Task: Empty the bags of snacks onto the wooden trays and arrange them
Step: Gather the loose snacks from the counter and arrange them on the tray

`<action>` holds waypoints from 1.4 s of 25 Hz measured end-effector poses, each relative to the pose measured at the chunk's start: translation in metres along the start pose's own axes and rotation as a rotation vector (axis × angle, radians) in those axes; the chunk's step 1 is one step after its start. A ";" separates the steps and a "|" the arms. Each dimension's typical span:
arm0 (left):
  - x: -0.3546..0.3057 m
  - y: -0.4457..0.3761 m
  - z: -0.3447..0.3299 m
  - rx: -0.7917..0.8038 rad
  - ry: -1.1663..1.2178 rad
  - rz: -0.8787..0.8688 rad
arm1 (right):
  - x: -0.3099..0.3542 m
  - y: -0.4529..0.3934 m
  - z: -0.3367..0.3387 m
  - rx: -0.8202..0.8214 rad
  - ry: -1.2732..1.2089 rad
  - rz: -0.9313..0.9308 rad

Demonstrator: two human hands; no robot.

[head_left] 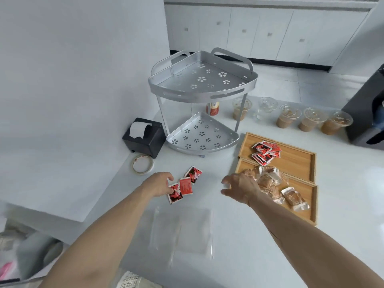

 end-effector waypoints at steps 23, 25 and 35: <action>0.025 -0.032 -0.037 -0.143 0.011 -0.066 | 0.088 -0.102 -0.028 0.034 0.289 0.267; 0.027 -0.034 -0.039 -0.090 0.099 -0.031 | 0.084 -0.100 -0.028 -0.004 0.246 0.228; -0.002 -0.053 -0.010 0.056 0.213 -0.122 | 0.033 -0.062 -0.017 0.134 -0.075 -0.024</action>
Point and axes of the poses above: each hand's wrist, its own y-axis away from the middle knuckle, its own z-axis out of the back of the hand, x = y × z, the point moved 5 cm from there along -y, towards the middle knuckle, and after that the axes turned 3 degrees about z, right-handed, at the moved point
